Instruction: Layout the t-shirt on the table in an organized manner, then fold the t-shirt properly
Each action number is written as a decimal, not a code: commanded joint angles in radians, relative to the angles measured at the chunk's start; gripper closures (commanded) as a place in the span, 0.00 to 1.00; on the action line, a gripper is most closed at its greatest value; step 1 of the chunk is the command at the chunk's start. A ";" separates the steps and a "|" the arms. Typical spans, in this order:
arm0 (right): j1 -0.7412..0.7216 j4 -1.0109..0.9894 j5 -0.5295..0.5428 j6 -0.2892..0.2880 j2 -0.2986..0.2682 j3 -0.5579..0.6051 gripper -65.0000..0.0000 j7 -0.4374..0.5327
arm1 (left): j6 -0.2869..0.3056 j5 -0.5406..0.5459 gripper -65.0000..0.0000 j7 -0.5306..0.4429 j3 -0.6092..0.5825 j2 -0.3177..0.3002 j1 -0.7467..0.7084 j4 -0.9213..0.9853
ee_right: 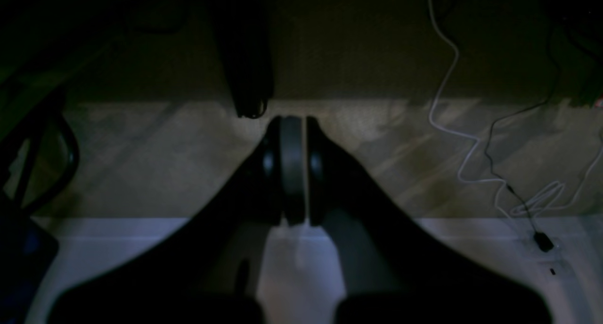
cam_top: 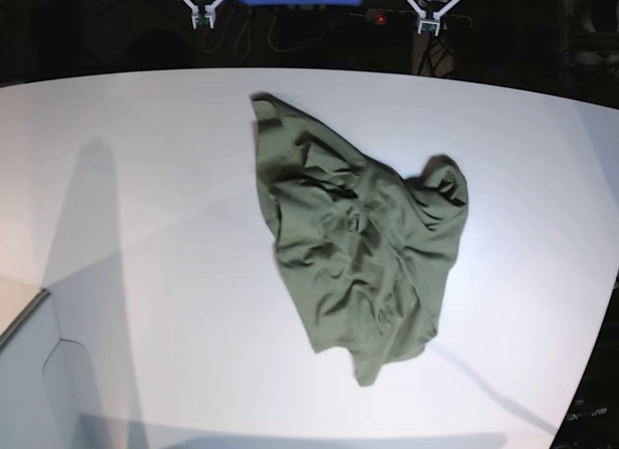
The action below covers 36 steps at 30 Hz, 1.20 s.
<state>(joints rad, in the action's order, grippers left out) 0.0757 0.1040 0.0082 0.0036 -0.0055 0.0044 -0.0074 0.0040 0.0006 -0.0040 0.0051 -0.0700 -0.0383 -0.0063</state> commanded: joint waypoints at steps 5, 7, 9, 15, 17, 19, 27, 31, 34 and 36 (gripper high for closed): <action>0.025 0.009 0.000 -0.014 -0.001 0.001 1.00 -0.003 | 0.001 0.000 1.00 0.002 0.000 -0.004 -0.021 -0.002; 0.031 0.023 0.000 -0.014 -0.001 0.001 1.00 -0.003 | 0.001 0.000 1.00 0.000 0.000 -0.009 -0.045 -0.054; 0.031 0.029 0.000 -0.014 -0.001 0.001 1.00 -0.003 | 0.001 0.000 1.00 0.003 0.000 -0.021 -0.111 -0.160; 0.051 0.032 0.000 -0.014 -0.012 0.001 1.00 0.004 | 0.001 0.000 1.00 0.011 0.000 -0.034 -0.334 -0.538; 0.049 0.032 0.000 -0.014 -0.014 0.001 1.00 0.004 | 0.001 0.000 1.00 0.011 0.002 -0.044 -0.364 -0.599; 0.049 0.032 0.000 -0.014 -0.014 0.001 1.00 0.005 | 0.001 0.000 1.00 0.011 0.002 -0.044 -0.367 -0.616; 0.057 0.035 0.000 -0.014 -0.014 0.001 1.00 0.007 | 0.001 0.002 1.00 0.002 0.002 -0.046 -0.358 -0.630; 0.129 0.181 0.000 -0.014 -0.015 0.003 1.00 0.007 | 0.003 0.002 1.00 0.002 0.002 -0.050 -0.403 -0.713; 0.226 0.368 0.000 -0.014 -0.017 0.003 1.00 -0.001 | 0.003 0.002 1.00 0.003 0.002 -0.072 -0.447 -0.815; 0.290 0.488 0.000 -0.014 -0.017 0.003 1.00 -0.001 | 0.003 0.002 1.00 0.008 0.002 -0.078 -0.478 -0.880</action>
<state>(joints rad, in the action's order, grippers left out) 0.3584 0.5945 0.0074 0.0021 -0.0196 0.0071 -0.0151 0.0029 0.0032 0.0174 0.0059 -0.1459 -0.4999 -0.8803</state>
